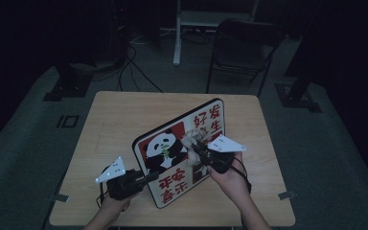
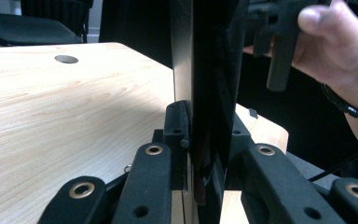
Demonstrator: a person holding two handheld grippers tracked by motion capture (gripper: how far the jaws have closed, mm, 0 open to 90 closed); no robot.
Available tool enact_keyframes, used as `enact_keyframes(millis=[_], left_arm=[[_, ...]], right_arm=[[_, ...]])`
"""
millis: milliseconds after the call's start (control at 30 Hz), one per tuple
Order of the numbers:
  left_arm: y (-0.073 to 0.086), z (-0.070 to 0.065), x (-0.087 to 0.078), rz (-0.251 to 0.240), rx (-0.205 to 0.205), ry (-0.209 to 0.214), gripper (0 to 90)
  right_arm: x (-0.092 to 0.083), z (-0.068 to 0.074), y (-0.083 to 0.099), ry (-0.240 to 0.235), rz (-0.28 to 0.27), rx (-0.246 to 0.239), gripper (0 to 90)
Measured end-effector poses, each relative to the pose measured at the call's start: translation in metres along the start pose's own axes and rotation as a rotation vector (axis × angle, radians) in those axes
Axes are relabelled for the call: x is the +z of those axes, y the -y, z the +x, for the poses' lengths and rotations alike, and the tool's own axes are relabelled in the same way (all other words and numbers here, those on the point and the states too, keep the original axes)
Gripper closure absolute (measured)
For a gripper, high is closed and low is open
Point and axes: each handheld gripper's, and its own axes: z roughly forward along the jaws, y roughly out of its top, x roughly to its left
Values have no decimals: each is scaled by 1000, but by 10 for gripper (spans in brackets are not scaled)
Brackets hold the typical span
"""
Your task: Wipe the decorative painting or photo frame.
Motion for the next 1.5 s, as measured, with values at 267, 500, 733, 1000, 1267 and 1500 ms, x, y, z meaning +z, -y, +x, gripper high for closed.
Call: enact_keyframes(millis=[267,500,733,1000,1267,1500], left_arm=[[0,-1,1,-1,-4,-1,783],[0,-1,1,-1,-3,-3,783],[0,-2,1,-4,-1,-7,784],[1,-1,1,-10,-9,-3,785],[0,0,1,-11,-10,0,785],[0,1,0,-15,-2,0,785]], right_arm=[[3,0,24,-4,52,16,808],[6,1,45,-7,107,28,808],[10,1,65,-13,173,31,808],[14,2,85,-23,228,52,808],[16,0,96,-37,288,65,807],[4,0,74,-49,211,78,806]])
